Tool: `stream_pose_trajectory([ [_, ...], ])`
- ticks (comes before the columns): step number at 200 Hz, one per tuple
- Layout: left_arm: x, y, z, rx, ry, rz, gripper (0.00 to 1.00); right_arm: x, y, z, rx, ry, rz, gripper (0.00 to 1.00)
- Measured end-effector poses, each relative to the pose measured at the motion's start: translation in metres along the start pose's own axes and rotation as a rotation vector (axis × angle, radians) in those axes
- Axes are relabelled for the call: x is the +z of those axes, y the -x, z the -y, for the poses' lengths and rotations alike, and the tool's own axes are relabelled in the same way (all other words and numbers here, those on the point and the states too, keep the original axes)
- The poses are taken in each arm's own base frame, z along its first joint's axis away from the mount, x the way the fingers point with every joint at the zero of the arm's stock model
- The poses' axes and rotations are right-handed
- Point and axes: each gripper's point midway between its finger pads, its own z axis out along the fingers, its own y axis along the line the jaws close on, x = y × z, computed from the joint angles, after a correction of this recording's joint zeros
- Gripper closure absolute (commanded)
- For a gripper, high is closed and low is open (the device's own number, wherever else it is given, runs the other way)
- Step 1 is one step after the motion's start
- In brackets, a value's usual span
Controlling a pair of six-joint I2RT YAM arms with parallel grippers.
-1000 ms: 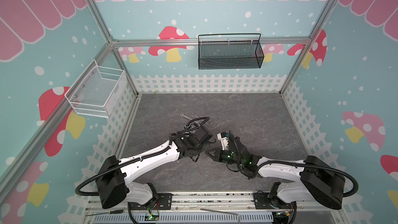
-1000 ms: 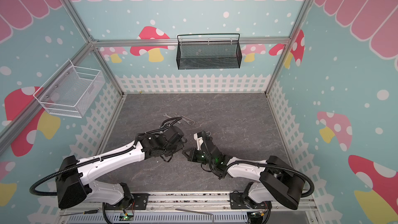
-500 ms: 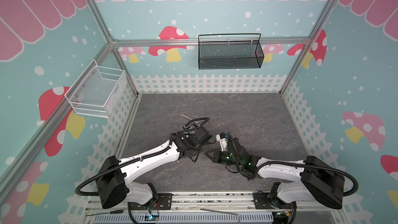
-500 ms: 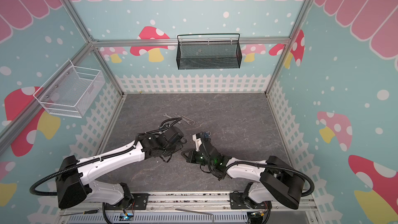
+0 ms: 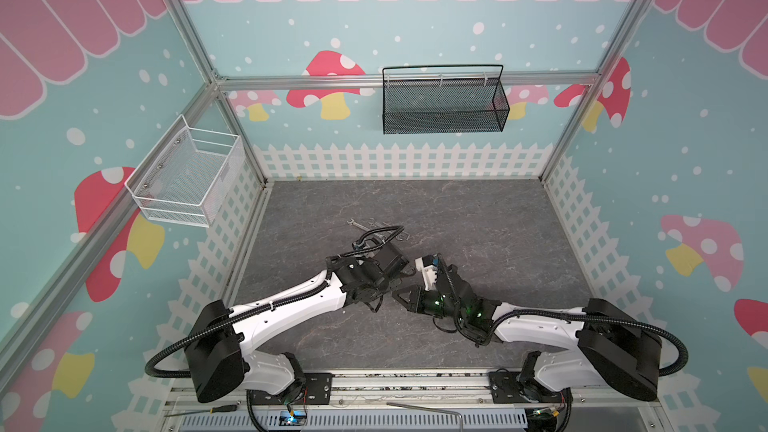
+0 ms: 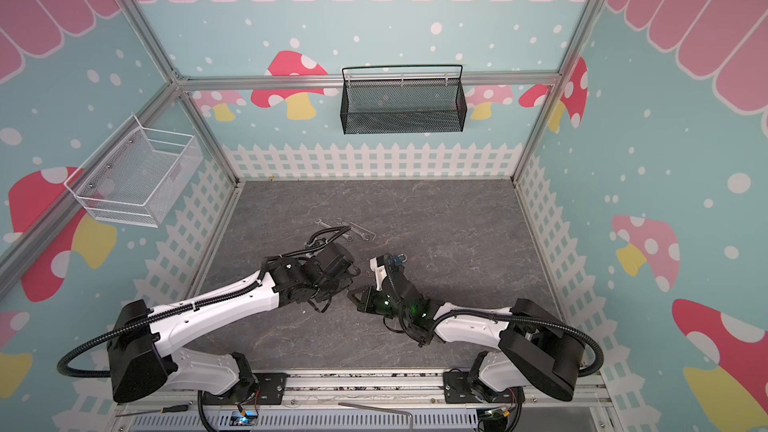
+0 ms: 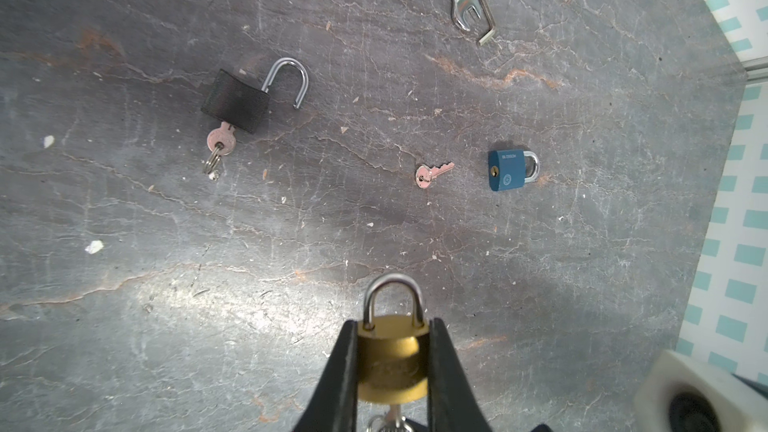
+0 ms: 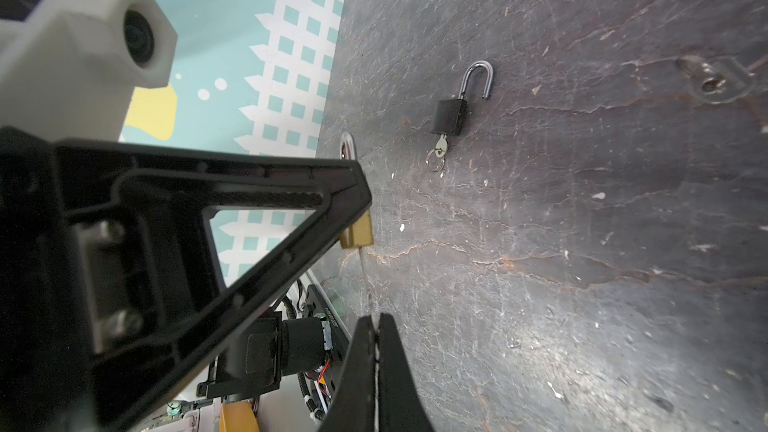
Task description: Unlock with the key
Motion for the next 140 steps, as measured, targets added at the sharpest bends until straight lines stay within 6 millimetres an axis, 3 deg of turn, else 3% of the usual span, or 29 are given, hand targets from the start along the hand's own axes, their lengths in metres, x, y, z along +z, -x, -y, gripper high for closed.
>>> stream_pose_trajectory([
  [98,-0.01,0.0,0.01,-0.038,-0.056,-0.002,1.0,-0.005,0.012,-0.012,0.038,0.057,0.065,1.0],
  [140,-0.013,-0.009,0.014,-0.02,-0.073,-0.01,1.0,-0.01,0.015,-0.011,0.011,0.032,0.081,1.0],
])
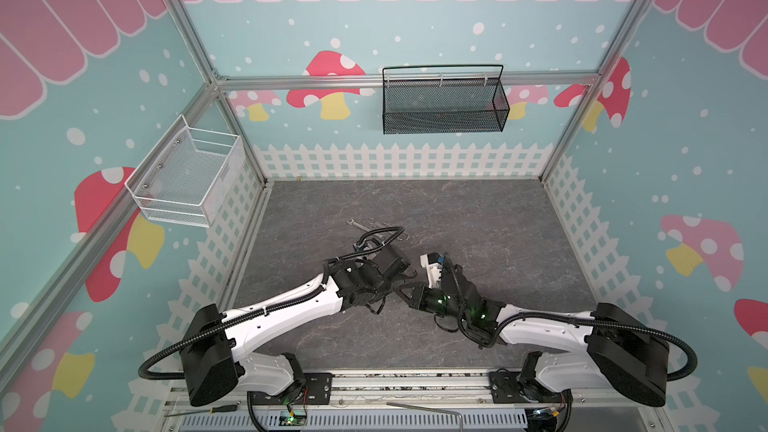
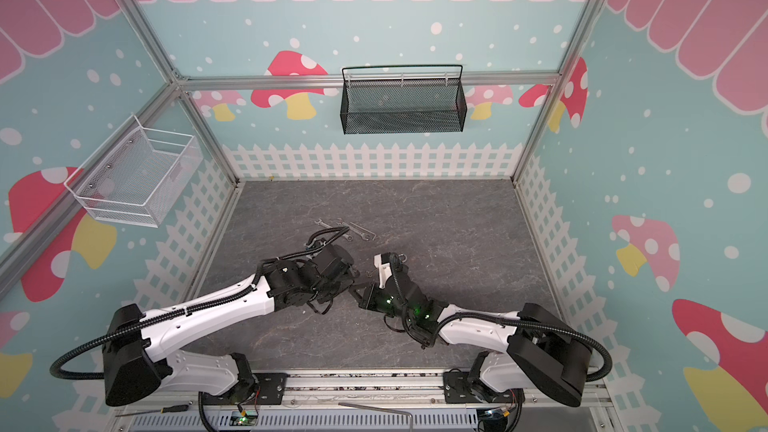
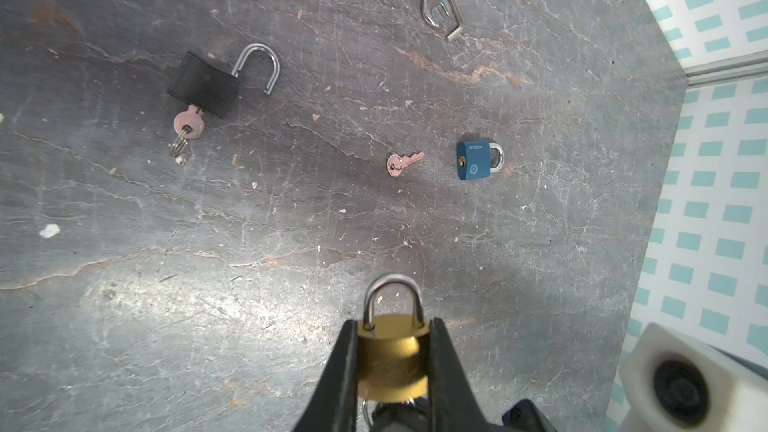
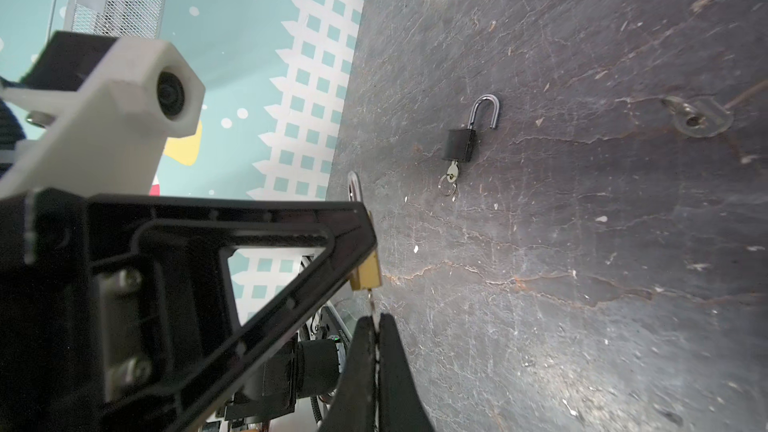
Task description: Unlock with the key
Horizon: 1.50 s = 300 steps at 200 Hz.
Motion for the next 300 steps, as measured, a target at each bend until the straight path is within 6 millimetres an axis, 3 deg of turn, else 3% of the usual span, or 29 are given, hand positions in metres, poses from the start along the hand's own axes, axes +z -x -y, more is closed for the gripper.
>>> stream_pose_trajectory([
  [54,-0.004,-0.004,0.002,0.009,-0.011,0.01,1.0,-0.003,-0.001,-0.002,-0.015,0.009,-0.01,1.0],
  [176,-0.042,0.012,0.016,-0.115,-0.242,0.04,1.0,-0.016,0.012,-0.043,0.109,0.239,-0.015,1.0],
  [239,-0.042,0.019,0.019,-0.16,-0.291,0.062,1.0,-0.014,0.017,-0.047,0.227,0.286,-0.031,1.0],
  [300,-0.048,0.026,0.023,-0.176,-0.325,0.059,1.0,-0.015,0.023,-0.052,0.194,0.305,0.0,1.0],
])
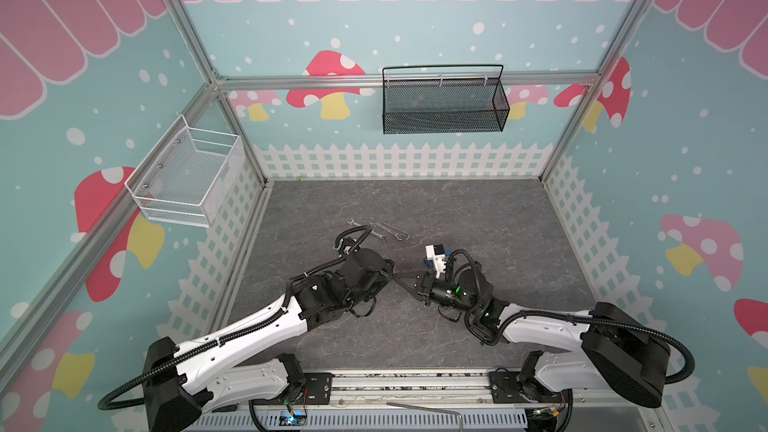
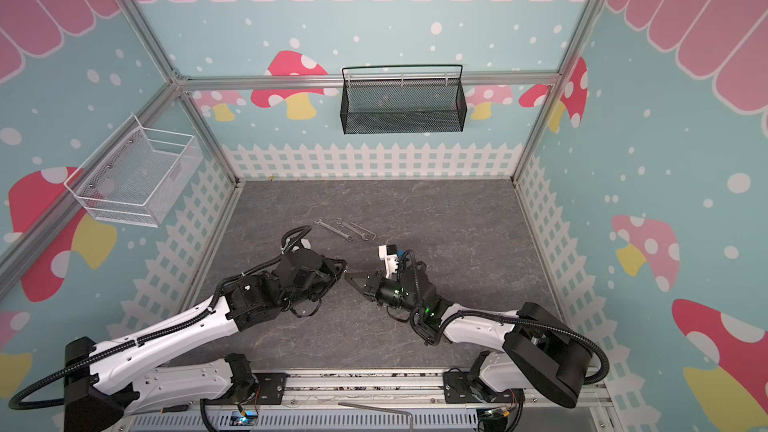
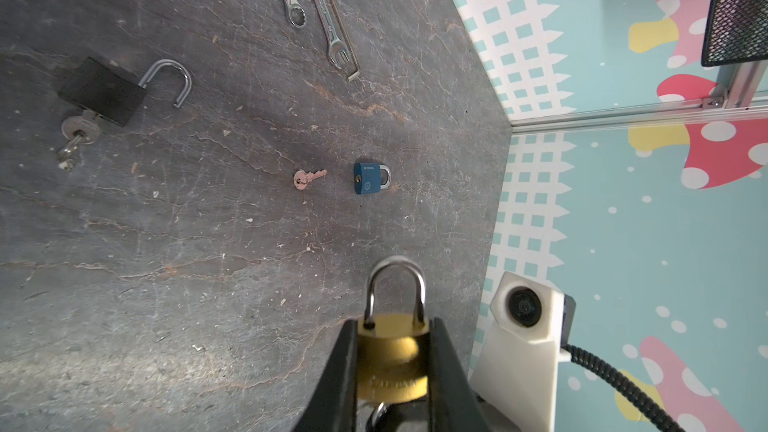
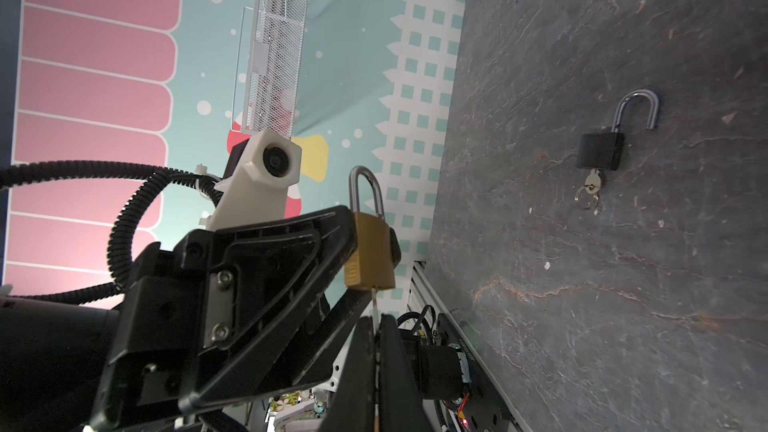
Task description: Unlock with the key
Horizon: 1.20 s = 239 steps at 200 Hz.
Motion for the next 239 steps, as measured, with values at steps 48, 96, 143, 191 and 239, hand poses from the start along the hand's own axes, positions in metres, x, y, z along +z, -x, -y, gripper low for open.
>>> stream_pose_trajectory([
  [48,-0.002,-0.002,0.002,0.039,-0.004,-0.025,1.0,-0.004,0.001,0.001,-0.11,-0.039,0.014,0.96],
  [96,-0.007,0.0,0.01,0.078,-0.025,-0.029,1.0,-0.012,0.012,-0.011,-0.247,-0.072,0.068,0.76],
  [143,-0.011,0.002,0.004,0.231,0.001,-0.025,1.0,-0.027,0.025,-0.017,-0.383,-0.162,0.127,0.5],
  [191,-0.027,0.009,-0.005,0.471,-0.044,0.014,1.0,-0.058,0.038,-0.024,-0.534,-0.279,0.175,0.3],
  [239,-0.016,0.001,-0.032,0.741,-0.126,0.058,1.0,-0.068,0.047,-0.034,-0.678,-0.402,0.114,0.26],
])
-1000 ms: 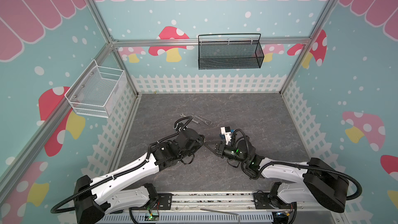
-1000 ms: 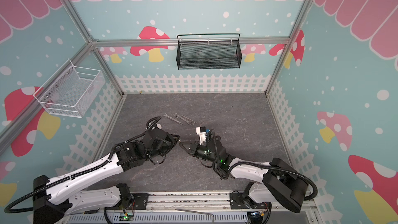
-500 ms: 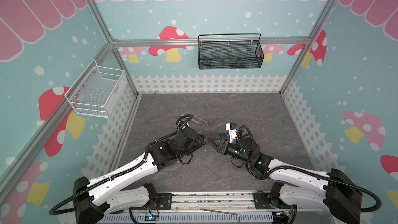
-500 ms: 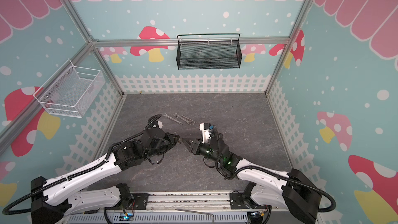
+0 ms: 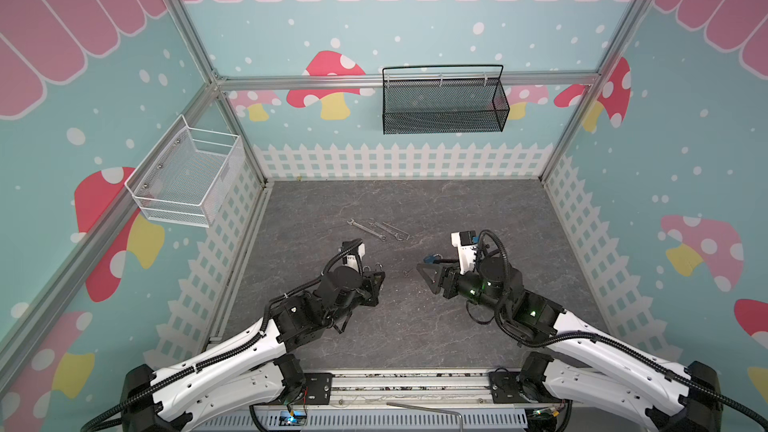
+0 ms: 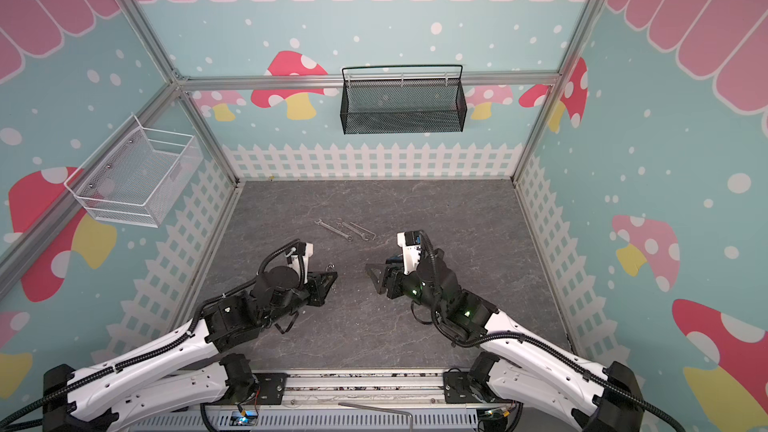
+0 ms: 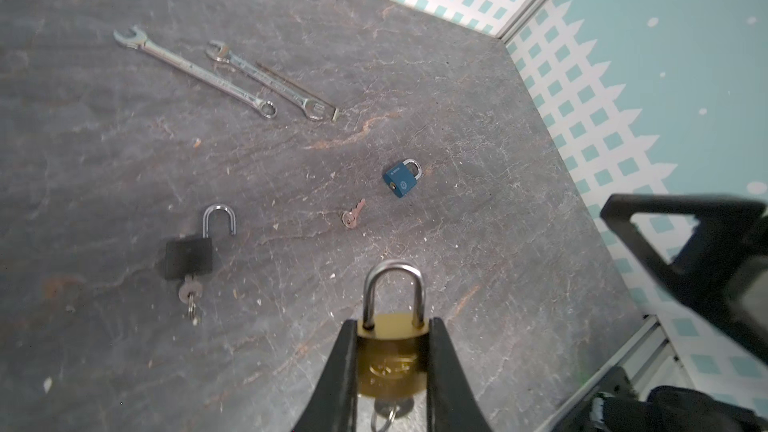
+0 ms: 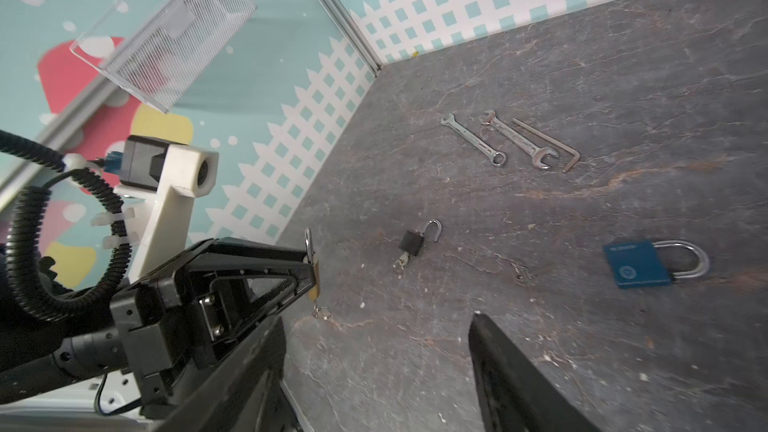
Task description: Unlock with the key
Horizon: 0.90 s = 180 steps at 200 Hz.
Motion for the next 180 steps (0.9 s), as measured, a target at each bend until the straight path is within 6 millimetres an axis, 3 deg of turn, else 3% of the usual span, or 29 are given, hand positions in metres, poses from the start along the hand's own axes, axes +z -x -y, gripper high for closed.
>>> stream_pose_trajectory([
  [36,0.003,-0.007,0.001,0.157,-0.078,0.071,1.0,-0.001,0.01,-0.012,-0.124,-0.015,-0.076,0.25],
  [65,0.0,-0.003,0.011,0.243,-0.141,0.113,1.0,0.01,0.007,-0.018,-0.202,-0.017,-0.16,0.24],
  [115,-0.003,0.004,0.025,0.303,-0.204,0.163,1.0,0.04,-0.008,-0.02,-0.289,-0.009,-0.302,0.24],
  [180,0.008,-0.005,0.027,0.332,-0.199,0.113,1.0,0.058,0.005,-0.032,-0.373,0.01,-0.32,0.23],
])
